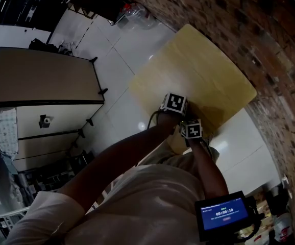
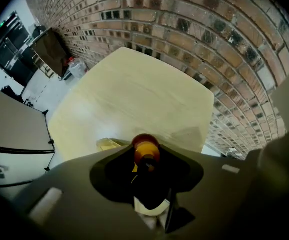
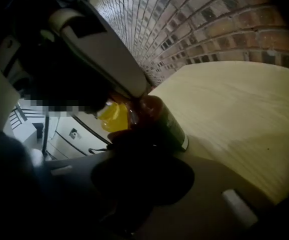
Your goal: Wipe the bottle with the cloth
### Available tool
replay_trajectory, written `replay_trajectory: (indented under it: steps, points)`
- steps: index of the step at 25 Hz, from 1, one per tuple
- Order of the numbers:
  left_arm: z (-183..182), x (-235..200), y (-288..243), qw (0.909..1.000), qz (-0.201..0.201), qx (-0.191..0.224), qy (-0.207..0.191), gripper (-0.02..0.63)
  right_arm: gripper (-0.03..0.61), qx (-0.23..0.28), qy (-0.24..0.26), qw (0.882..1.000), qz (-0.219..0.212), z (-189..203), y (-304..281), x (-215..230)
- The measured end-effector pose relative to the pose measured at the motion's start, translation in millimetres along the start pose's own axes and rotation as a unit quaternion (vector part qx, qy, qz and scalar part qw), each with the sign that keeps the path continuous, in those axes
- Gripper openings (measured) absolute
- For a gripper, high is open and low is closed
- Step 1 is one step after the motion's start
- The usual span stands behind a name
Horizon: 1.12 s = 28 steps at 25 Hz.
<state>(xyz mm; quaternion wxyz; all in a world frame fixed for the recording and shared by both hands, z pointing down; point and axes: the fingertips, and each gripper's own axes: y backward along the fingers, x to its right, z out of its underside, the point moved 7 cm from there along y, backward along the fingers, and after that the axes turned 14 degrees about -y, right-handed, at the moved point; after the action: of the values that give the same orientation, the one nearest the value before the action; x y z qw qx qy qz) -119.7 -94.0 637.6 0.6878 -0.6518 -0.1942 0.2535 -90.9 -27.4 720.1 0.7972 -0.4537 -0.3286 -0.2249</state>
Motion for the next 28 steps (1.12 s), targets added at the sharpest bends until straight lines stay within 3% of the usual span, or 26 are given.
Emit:
replay_trajectory:
  steps: [6, 8, 11, 14, 20, 23, 25, 28]
  points:
    - [2.0, -1.8, -0.5, 0.9979, 0.011, 0.014, 0.062, 0.17, 0.074, -0.04, -0.122, 0.991, 0.041, 7.0, -19.0, 30.4]
    - [3.5, -7.5, 2.6, 0.9968, 0.01, 0.025, 0.076, 0.172, 0.072, -0.046, -0.119, 0.991, 0.039, 11.3, -13.8, 28.6]
    - [5.4, -15.0, 3.4, 0.997, 0.014, 0.047, 0.059, 0.176, 0.074, -0.042, -0.107, 0.993, 0.036, 24.6, 0.1, 39.9]
    - [10.9, -8.6, 8.3, 0.9962, 0.034, 0.074, 0.03, 0.203, 0.074, -0.04, -0.128, 0.99, 0.041, 40.8, 30.1, 62.8]
    - [30.6, -22.3, 39.0, 0.9824, 0.048, 0.18, -0.017, 0.295, 0.074, -0.036, -0.132, 0.989, 0.054, 49.0, 71.5, 72.4]
    - [36.8, -25.0, 53.4, 0.9684, 0.039, 0.232, -0.083, 0.328, 0.074, -0.031, -0.125, 0.99, 0.05, 46.1, 83.8, 73.9]
    - [39.3, -21.8, 60.1, 0.9566, 0.029, 0.246, -0.153, 0.345, 0.074, -0.029, -0.122, 0.991, 0.047, 43.7, 91.9, 75.6]
    - [41.5, -12.9, 60.6, 0.931, 0.004, 0.239, -0.276, 0.367, 0.075, -0.033, -0.11, 0.992, 0.051, 40.6, 102.5, 76.6]
